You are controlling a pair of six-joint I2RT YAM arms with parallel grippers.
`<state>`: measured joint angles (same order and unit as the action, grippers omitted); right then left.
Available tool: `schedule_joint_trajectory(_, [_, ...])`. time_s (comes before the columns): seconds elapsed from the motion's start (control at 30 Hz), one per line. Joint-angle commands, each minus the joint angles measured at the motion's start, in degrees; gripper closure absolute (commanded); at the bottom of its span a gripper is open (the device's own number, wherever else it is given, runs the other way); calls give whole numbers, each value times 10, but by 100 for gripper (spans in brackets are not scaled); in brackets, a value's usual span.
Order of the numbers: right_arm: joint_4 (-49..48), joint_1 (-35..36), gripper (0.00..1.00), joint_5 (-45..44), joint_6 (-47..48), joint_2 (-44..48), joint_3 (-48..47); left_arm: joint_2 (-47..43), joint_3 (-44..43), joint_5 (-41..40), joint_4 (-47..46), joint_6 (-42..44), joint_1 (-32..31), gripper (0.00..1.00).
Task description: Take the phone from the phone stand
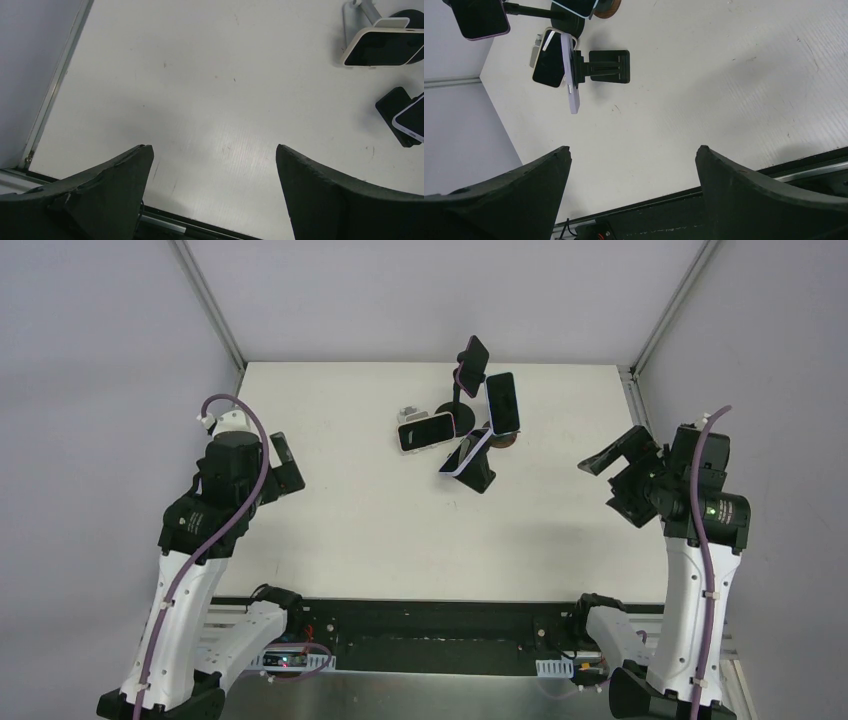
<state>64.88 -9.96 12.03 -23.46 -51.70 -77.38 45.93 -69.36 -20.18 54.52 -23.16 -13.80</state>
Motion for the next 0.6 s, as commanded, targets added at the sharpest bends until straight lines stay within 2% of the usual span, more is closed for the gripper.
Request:
schedule_joint_trajectory(0.0, [-17,-4,1,26,16,6,8,-3,1,10,-23,11,3,1])
schedule_joint_trajectory(0.1, [-34,-4,1,41,18,11,20,13,-5,30,-25,19,3,1])
schedule_joint_trajectory(0.2, [-44,-4,1,31,10,8,25,18,-7,43,-25,-19,3,1])
schedule_joint_trajectory(0.33, [-50,-4,1,21,-3,2,29,10,13,88,-73,-42,4,1])
schedule_joint_trajectory(0.57, [-75,-4,1,-16,-24,37,67,10,34,82,-80,-33,4,1])
